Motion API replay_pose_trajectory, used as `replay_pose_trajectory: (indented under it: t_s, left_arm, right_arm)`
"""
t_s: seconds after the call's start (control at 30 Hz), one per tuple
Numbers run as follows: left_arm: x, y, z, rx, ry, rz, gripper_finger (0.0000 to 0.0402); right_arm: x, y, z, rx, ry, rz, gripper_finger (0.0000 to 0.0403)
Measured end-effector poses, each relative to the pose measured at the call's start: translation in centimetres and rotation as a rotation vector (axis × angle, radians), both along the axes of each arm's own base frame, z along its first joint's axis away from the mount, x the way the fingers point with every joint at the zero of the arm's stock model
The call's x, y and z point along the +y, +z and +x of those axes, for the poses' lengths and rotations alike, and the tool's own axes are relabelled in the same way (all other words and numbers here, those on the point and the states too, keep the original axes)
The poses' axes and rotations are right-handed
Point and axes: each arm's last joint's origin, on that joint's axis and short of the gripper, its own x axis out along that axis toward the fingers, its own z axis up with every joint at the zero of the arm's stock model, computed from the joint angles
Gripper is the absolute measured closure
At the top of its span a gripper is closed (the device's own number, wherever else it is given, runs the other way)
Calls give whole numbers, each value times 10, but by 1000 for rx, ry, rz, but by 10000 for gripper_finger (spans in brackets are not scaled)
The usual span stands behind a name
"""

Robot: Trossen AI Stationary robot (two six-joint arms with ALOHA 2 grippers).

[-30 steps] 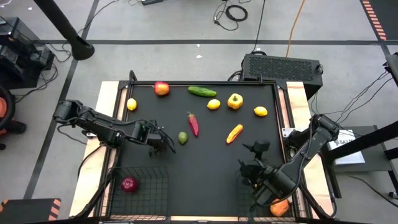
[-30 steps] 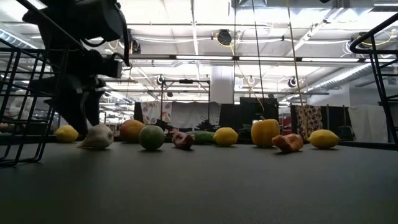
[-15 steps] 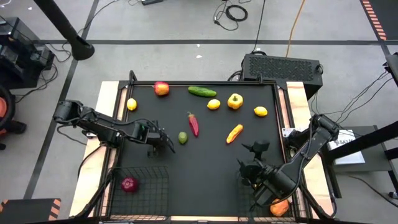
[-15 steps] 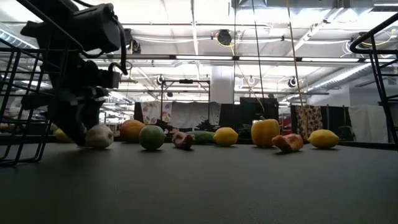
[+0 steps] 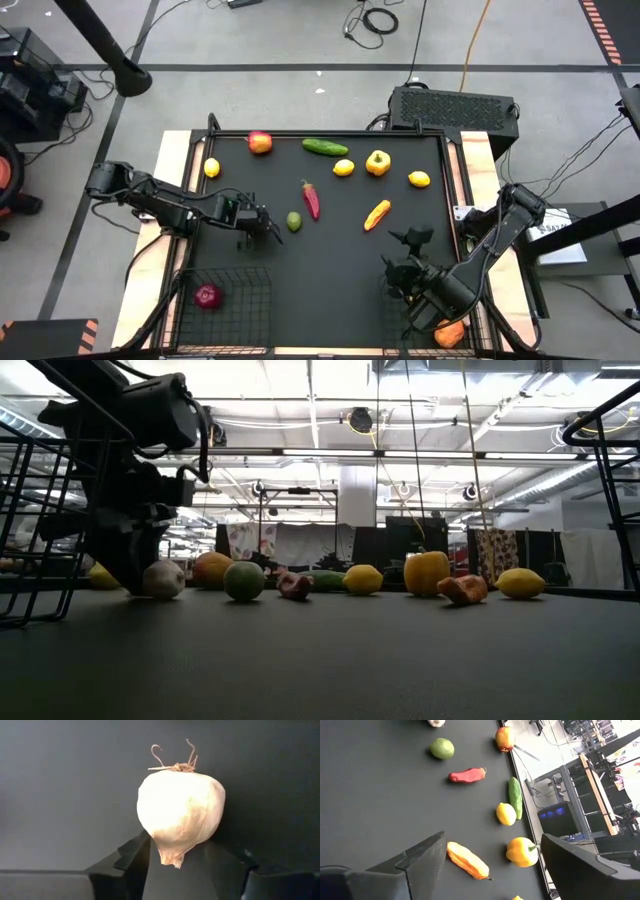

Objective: Sort produce into baskets
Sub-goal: Put the white garlic into the right wire basket

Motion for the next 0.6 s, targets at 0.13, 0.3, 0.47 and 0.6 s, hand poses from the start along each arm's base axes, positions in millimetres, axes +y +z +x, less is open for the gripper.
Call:
replay_pose_trajectory:
  t_s: [0.13, 0.3, 0.47, 0.6]
  left_arm:
    - [0, 1, 3, -30, -18, 3, 248]
    - [0, 2, 6, -55, -25, 3, 274]
    - [0, 2, 6, -59, -10, -2, 281]
    - [-1, 13, 15, -101, -3, -9, 278]
  right_arm:
    - [0, 0, 0, 0, 0, 0, 90]
    - [0, 0, 0, 0, 0, 0, 90]
    - [0, 0, 0, 0, 0, 0, 90]
    - [0, 0, 0, 1, 0, -1, 90]
